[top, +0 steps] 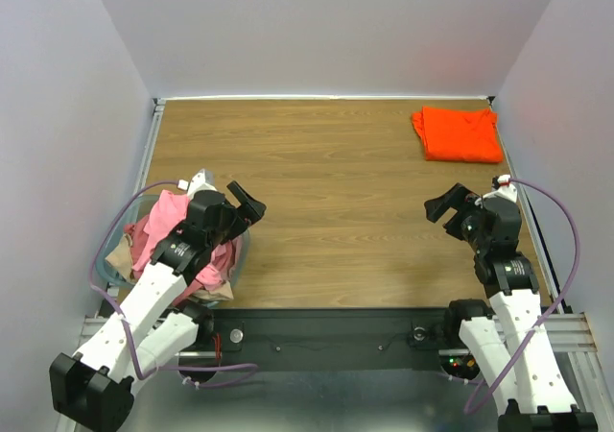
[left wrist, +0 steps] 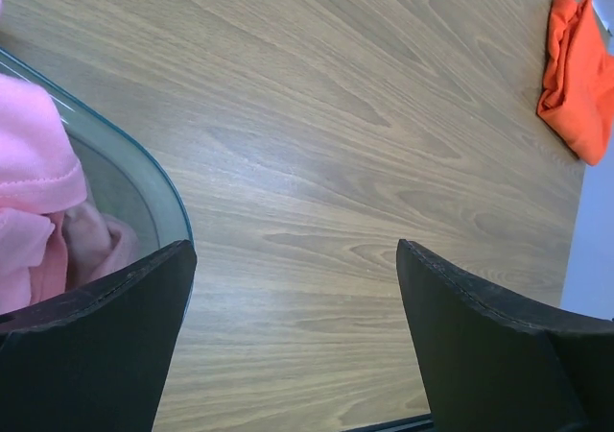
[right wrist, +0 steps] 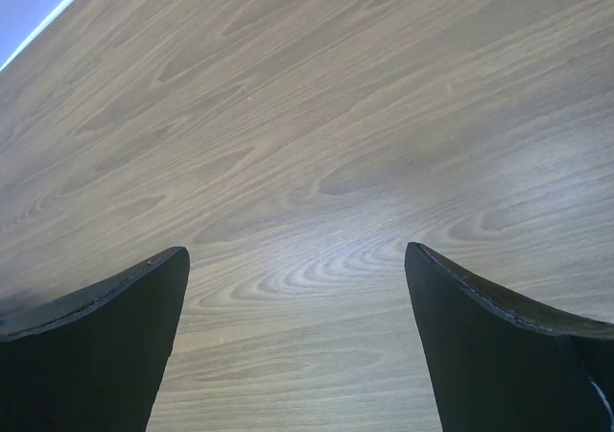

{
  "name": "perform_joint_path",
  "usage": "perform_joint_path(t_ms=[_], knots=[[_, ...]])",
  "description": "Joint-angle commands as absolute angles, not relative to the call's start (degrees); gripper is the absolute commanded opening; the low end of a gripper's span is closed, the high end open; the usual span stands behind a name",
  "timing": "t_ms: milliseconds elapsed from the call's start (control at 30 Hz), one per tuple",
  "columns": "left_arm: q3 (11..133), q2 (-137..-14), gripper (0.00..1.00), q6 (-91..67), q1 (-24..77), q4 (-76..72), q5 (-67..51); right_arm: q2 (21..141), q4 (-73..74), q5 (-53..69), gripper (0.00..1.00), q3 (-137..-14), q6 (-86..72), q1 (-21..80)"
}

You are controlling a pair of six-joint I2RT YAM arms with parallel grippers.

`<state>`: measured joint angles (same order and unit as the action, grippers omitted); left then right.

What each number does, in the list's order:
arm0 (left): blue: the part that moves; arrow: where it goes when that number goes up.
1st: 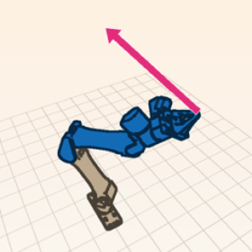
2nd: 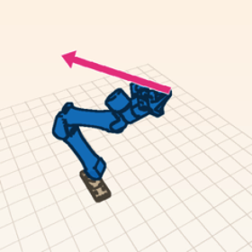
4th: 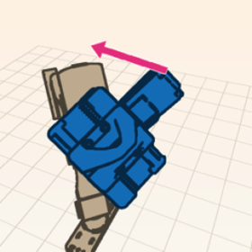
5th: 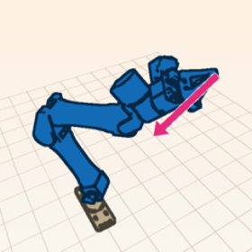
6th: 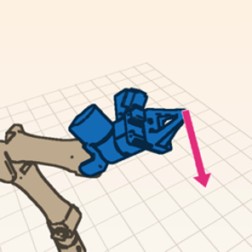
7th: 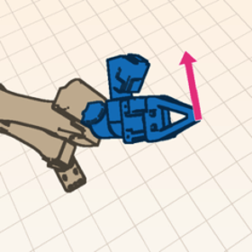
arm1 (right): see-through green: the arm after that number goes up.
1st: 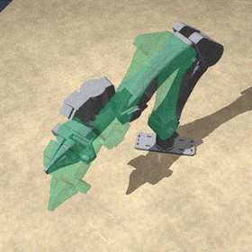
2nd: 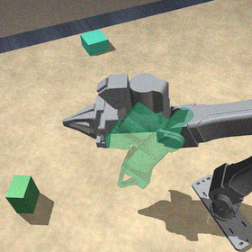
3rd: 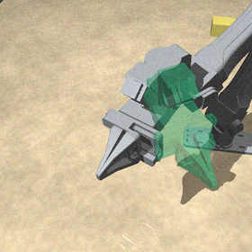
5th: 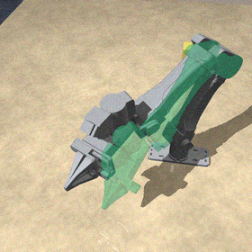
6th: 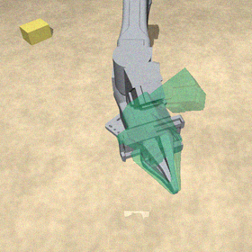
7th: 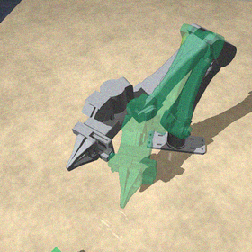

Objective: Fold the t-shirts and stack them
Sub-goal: Grab the tshirt from the pile

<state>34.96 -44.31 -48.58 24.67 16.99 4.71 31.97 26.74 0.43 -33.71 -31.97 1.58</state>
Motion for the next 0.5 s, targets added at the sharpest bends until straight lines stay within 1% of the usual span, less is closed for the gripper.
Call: perform_joint_path(t_ms=[0,67,133,233,367,467], knots=[[38.3,-45.5,0.98,-46.5,24.6,14.9,5.6,32.1,25.8,1.0,1.00,-35.6,-32.2,1.7],[40.9,-47.8,0.98,-45.4,24.6,16.9,6.9,32.3,25.8,1.1,1.00,-36.0,-31.9,1.7],[46.0,-49.6,0.98,-43.9,24.6,19.4,10.4,33.0,25.8,1.0,1.00,-36.8,-31.6,1.7],[52.2,-53.1,0.98,-44.5,24.5,25.3,18.1,34.2,25.8,1.5,1.00,-36.8,-31.3,1.7],[59.6,-59.1,0.98,-49.1,22.7,37.7,32.4,35.9,25.8,2.9,1.00,-36.6,-29.9,1.7],[60.6,-61.3,0.98,-50.4,19.3,41.8,34.8,37.4,25.8,1.9,1.00,-35.8,-29.3,1.7]])
